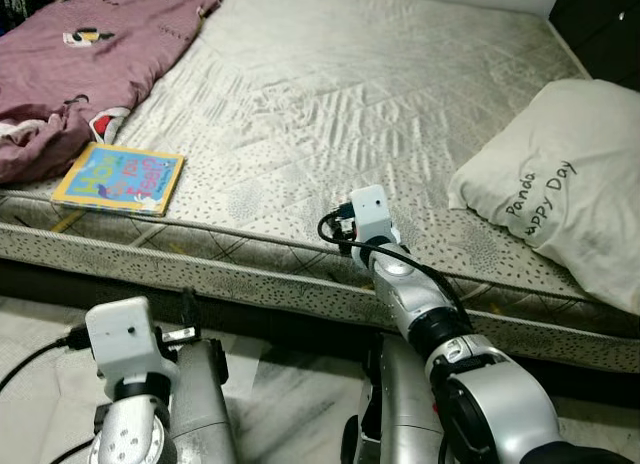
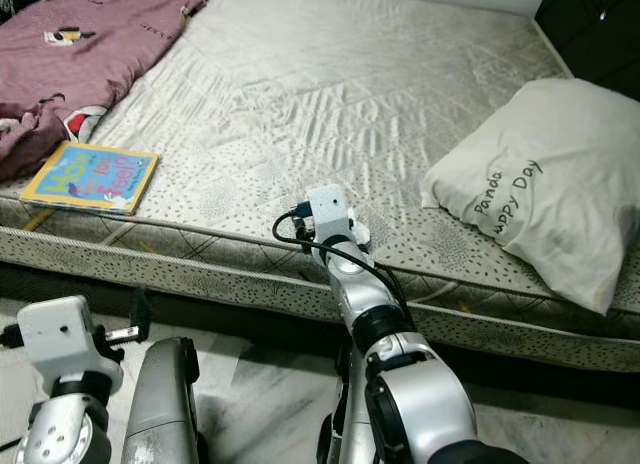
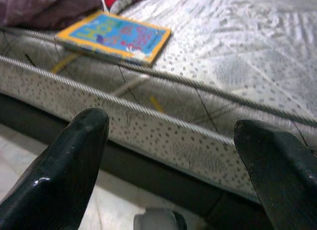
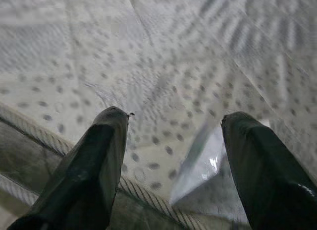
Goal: Clean up the room
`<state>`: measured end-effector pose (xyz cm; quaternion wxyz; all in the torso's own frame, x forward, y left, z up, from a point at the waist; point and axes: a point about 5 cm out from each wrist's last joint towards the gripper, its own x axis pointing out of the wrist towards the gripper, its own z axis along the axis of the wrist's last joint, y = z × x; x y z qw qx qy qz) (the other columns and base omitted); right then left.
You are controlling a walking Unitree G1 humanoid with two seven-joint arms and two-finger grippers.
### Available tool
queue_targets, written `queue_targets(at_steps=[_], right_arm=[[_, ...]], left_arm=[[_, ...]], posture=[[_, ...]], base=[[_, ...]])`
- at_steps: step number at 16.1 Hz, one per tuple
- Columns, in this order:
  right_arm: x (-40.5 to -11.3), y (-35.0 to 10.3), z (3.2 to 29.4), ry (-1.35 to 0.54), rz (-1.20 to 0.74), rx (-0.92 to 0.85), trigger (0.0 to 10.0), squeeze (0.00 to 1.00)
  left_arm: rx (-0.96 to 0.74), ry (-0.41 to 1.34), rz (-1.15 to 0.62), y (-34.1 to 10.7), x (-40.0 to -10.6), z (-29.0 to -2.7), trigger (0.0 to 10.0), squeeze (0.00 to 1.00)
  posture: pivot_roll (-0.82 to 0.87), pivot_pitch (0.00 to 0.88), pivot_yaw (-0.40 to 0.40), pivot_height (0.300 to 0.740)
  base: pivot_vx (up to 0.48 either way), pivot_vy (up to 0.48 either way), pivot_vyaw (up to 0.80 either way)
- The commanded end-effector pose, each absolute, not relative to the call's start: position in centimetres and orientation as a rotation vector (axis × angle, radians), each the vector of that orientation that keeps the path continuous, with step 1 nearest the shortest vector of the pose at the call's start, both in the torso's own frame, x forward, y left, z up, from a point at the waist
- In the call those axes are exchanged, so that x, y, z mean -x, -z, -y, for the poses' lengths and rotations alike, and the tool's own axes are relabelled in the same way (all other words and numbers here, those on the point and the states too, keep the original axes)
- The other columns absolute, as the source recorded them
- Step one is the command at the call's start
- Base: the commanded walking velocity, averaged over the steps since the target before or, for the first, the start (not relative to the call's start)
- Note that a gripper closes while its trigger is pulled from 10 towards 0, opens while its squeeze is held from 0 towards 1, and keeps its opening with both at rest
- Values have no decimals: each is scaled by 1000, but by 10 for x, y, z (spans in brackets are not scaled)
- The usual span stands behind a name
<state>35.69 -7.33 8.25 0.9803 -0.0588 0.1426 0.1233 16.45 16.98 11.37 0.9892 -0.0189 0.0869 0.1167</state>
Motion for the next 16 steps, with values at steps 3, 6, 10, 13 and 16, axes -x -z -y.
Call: queue_targets(at_steps=[3, 6, 10, 13, 16], right_arm=[[-358, -81, 69, -193, -312, 123, 10000, 0], [-354, -77, 56, -193, -330, 108, 10000, 0], [-363, -93, 69, -138, -229, 59, 10000, 0], [-363, -91, 86, -134, -199, 74, 10000, 0], [-362, -88, 94, -115, -195, 91, 10000, 0]], left_arm=[[48, -221, -192, -118, -157, -163, 10000, 0], [53, -220, -210, -118, -153, -160, 10000, 0], [64, -196, -203, -119, -161, -157, 10000, 0], [100, -150, -150, -124, -177, -151, 10000, 0], [137, -168, -148, -121, -180, -147, 10000, 0]], posture=[[218, 115, -89, 516], [220, 135, -91, 516], [193, 108, -82, 516], [153, 78, -92, 516], [137, 65, -113, 516]], base=[[0, 0, 0], [0, 0, 0], [0, 0, 0], [0, 0, 0], [81, 0, 0]])
